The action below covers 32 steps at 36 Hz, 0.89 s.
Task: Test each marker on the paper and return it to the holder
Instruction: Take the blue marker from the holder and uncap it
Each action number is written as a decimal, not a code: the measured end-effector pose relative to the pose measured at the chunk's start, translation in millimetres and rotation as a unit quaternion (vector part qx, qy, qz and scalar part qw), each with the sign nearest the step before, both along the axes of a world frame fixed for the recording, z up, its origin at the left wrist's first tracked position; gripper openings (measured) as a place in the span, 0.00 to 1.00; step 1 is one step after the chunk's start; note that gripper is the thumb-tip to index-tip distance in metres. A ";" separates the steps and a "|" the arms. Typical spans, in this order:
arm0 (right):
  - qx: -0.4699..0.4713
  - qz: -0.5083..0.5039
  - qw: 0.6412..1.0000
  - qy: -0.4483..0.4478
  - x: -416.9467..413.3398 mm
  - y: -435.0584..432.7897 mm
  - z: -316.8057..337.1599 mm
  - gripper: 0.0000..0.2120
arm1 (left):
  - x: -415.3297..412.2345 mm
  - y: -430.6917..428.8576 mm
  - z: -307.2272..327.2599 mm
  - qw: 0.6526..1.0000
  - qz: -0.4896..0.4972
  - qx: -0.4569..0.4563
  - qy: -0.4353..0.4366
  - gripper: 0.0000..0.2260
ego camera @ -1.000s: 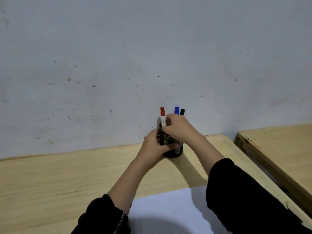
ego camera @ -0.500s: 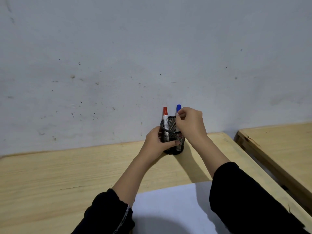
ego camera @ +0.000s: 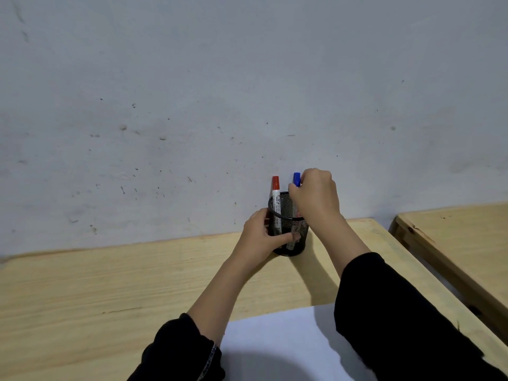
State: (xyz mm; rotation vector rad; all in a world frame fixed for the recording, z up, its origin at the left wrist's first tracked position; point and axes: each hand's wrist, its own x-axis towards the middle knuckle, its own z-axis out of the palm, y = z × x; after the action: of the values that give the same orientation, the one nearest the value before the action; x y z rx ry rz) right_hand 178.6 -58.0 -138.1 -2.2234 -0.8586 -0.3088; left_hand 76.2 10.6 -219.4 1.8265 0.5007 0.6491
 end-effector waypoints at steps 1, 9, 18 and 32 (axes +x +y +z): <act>0.002 -0.001 1.000 0.005 1.4 0.9 0.0 0.10 | -0.3 0.0 -0.5 1.000 0.000 0.001 -0.002 0.27; 0.051 -0.007 0.997 0.053 6.8 1.9 -0.5 0.09 | -1.3 0.2 -3.0 1.000 -0.003 0.004 -0.003 0.27; 0.030 -0.001 0.999 0.043 8.6 5.4 -3.8 0.09 | -0.8 -0.9 -2.7 1.000 -0.003 0.003 -0.005 0.26; 0.143 0.100 0.977 0.122 -0.5 -3.6 -9.8 0.07 | -2.5 -3.1 -5.8 1.000 0.005 0.015 -0.009 0.25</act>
State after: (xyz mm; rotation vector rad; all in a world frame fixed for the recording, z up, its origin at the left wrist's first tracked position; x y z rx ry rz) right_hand 178.1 -61.6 -147.9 -1.8456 -0.8373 -0.0563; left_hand 73.6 7.6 -225.2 1.8448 0.4913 0.6833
